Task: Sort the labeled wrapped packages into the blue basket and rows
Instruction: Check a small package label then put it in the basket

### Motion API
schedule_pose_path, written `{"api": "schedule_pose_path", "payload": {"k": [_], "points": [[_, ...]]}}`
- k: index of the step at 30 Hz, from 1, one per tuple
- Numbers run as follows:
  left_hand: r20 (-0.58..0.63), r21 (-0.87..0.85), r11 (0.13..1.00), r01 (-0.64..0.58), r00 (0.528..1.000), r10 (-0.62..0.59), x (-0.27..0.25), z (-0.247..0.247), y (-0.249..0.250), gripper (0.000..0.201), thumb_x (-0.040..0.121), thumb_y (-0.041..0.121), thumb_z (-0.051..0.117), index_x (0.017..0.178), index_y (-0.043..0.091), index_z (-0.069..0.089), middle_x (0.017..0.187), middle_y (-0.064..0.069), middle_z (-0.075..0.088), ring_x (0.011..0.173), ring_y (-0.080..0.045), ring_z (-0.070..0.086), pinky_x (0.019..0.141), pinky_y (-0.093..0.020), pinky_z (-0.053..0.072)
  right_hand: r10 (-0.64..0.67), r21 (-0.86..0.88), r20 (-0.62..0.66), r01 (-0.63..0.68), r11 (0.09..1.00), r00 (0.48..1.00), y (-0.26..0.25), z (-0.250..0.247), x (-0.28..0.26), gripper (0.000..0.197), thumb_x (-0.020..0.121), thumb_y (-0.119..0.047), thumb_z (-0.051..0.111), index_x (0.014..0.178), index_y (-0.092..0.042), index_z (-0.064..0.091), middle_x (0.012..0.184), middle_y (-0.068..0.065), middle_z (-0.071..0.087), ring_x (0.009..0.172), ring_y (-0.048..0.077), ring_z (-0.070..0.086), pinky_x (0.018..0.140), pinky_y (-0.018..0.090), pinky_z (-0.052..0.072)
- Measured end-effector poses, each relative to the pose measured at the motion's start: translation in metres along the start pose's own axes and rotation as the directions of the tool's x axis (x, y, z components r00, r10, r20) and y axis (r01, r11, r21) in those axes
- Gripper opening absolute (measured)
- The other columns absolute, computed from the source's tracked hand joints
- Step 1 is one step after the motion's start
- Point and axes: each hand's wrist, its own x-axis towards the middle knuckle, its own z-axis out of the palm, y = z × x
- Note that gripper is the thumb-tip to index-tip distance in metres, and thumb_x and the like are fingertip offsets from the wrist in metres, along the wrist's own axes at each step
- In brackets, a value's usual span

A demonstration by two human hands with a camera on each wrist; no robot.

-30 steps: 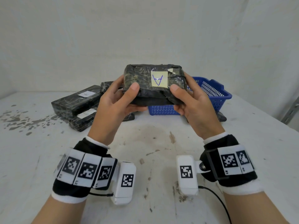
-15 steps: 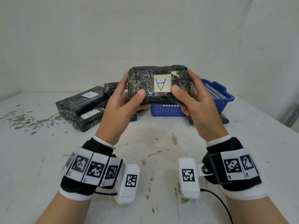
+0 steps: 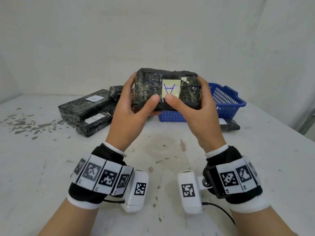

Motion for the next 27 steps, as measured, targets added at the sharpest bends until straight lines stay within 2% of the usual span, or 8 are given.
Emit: {"api": "schedule_pose_path", "payload": {"k": [2, 6, 10, 12, 14, 17, 21, 27], "points": [[-0.003, -0.015, 1.000, -0.004, 1.000, 0.004, 0.001, 0.001, 0.001, 0.062, 0.092, 0.012, 0.061, 0.147, 0.018, 0.033, 0.130, -0.001, 0.059, 0.113, -0.016, 0.064, 0.077, -0.028, 0.058, 0.001, 0.009, 0.009, -0.001, 1.000, 1.000, 0.000, 0.000, 0.001, 0.061, 0.085, -0.023, 0.079, 0.138, -0.021, 0.050, 0.124, -0.005, 0.068, 0.113, 0.008, 0.066, 0.098, 0.031, 0.055], [-0.020, -0.016, 0.999, -0.029, 0.999, 0.029, 0.011, -0.002, 0.003, 0.061, 0.093, 0.018, 0.063, 0.146, 0.019, 0.034, 0.132, -0.004, 0.059, 0.115, -0.020, 0.063, 0.085, -0.042, 0.058, -0.010, 0.026, 0.029, 0.009, 1.000, 1.000, 0.000, -0.002, 0.006, 0.056, 0.092, -0.022, 0.072, 0.141, -0.021, 0.047, 0.129, 0.000, 0.066, 0.119, 0.013, 0.064, 0.103, 0.039, 0.052], [-0.032, -0.085, 0.996, -0.023, 0.999, 0.021, 0.024, 0.001, 0.009, 0.059, 0.094, 0.018, 0.061, 0.146, 0.016, 0.034, 0.135, -0.009, 0.057, 0.113, -0.023, 0.065, 0.083, -0.038, 0.058, -0.006, 0.055, 0.083, 0.002, 0.998, 0.997, -0.001, -0.003, 0.021, 0.056, 0.093, -0.026, 0.068, 0.145, -0.023, 0.045, 0.132, 0.003, 0.065, 0.121, 0.018, 0.063, 0.104, 0.044, 0.051], [-0.034, -0.102, 0.994, -0.026, 0.999, 0.023, 0.033, 0.001, 0.013, 0.054, 0.096, 0.011, 0.058, 0.145, 0.014, 0.035, 0.133, -0.013, 0.058, 0.111, -0.024, 0.066, 0.081, -0.036, 0.059, -0.008, 0.049, 0.106, 0.003, 0.999, 0.994, -0.005, -0.004, 0.031, 0.055, 0.095, -0.024, 0.067, 0.146, -0.024, 0.045, 0.129, 0.002, 0.065, 0.106, 0.007, 0.067, 0.088, 0.029, 0.057], [-0.043, -0.132, 0.991, -0.024, 0.999, 0.018, 0.043, 0.001, 0.018, 0.053, 0.095, 0.009, 0.057, 0.144, 0.012, 0.036, 0.131, -0.015, 0.058, 0.108, -0.025, 0.067, 0.079, -0.035, 0.059, -0.006, 0.047, 0.131, 0.000, 0.999, 0.991, -0.012, -0.003, 0.041, 0.054, 0.097, -0.024, 0.065, 0.147, -0.026, 0.043, 0.127, 0.004, 0.065, 0.087, -0.003, 0.062, 0.066, 0.011, 0.049], [-0.065, -0.155, 0.987, -0.040, 0.997, 0.030, 0.050, 0.004, 0.022, 0.054, 0.095, 0.010, 0.059, 0.144, 0.012, 0.037, 0.128, -0.014, 0.061, 0.105, -0.025, 0.069, 0.081, -0.038, 0.059, -0.030, 0.037, 0.145, 0.025, 0.999, 0.989, -0.020, -0.005, 0.051, 0.059, 0.098, -0.017, 0.064, 0.151, -0.025, 0.039, 0.125, 0.006, 0.065, 0.083, -0.003, 0.061, 0.061, 0.009, 0.046], [-0.117, -0.121, 0.985, -0.123, 0.987, 0.109, 0.046, 0.007, 0.014, 0.059, 0.093, 0.013, 0.063, 0.145, 0.013, 0.037, 0.129, -0.012, 0.061, 0.110, -0.023, 0.066, 0.084, -0.039, 0.058, 0.002, 0.133, 0.114, -0.018, 0.991, 0.993, -0.024, -0.012, 0.047, 0.060, 0.097, -0.012, 0.062, 0.151, -0.026, 0.038, 0.097, 0.004, 0.069, 0.058, -0.003, 0.061, 0.055, 0.008, 0.045], [-0.074, -0.144, 0.988, -0.054, 0.996, 0.044, 0.043, 0.001, 0.006, 0.054, 0.096, 0.008, 0.055, 0.147, 0.011, 0.036, 0.121, -0.013, 0.065, 0.099, -0.019, 0.069, 0.080, -0.028, 0.056, 0.030, 0.122, 0.076, -0.039, 0.992, 0.997, -0.013, -0.010, 0.034, 0.054, 0.096, -0.013, 0.064, 0.146, -0.021, 0.045, 0.097, 0.003, 0.071, 0.058, -0.004, 0.061, 0.056, 0.008, 0.045]]}}
